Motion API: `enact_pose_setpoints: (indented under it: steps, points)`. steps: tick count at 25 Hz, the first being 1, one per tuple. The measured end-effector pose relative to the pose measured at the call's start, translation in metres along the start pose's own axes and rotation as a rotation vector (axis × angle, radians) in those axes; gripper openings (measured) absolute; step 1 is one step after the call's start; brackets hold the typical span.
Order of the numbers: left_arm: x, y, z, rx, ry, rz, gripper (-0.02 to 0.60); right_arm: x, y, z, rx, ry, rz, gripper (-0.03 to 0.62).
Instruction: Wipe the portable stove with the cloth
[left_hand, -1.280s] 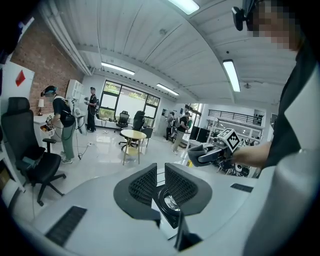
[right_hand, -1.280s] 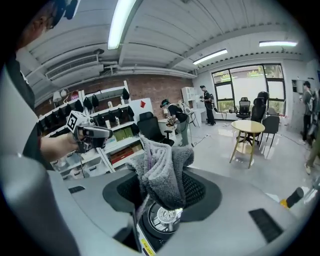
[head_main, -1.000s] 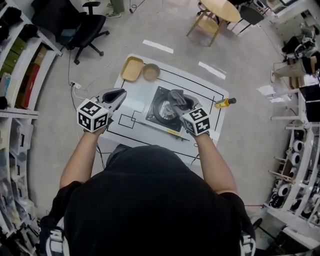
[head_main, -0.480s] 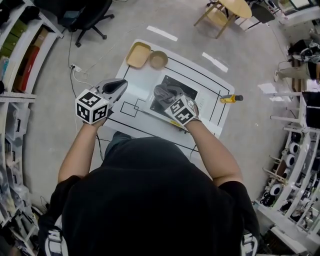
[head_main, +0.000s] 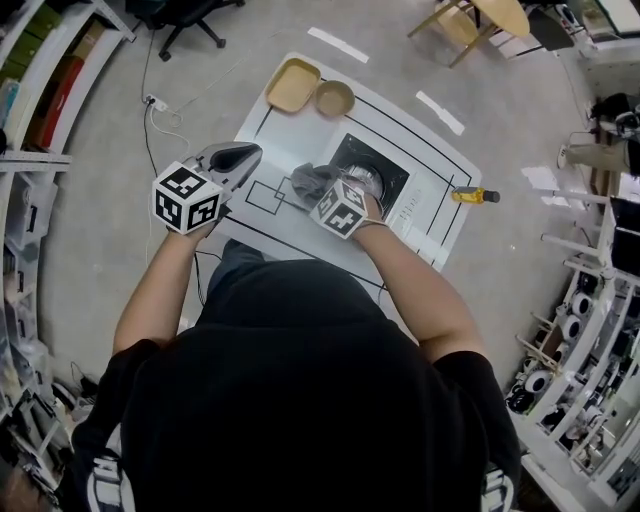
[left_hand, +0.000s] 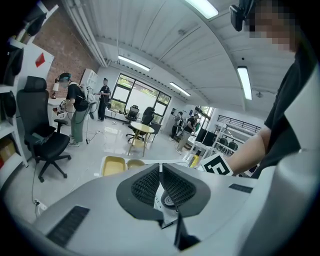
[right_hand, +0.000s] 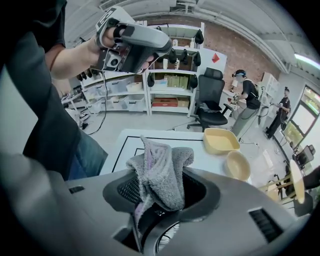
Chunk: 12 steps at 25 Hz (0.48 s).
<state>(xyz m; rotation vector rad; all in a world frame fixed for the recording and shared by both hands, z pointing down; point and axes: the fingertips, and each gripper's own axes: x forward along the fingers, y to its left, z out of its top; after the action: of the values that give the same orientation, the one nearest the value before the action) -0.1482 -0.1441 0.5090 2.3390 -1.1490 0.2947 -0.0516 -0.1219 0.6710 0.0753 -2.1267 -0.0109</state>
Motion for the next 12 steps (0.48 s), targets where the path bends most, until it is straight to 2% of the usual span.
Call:
enact_pose_setpoints:
  steps: [6,12]
  points:
    - [0.005,0.009,-0.005,-0.022,0.008,0.006,0.037,0.028,0.031,-0.001,-0.052,0.029,0.102,0.206]
    - [0.011,0.017,-0.008,-0.033,0.020,0.006,0.035,0.038,0.033,-0.008,-0.035,0.033,0.132,0.206]
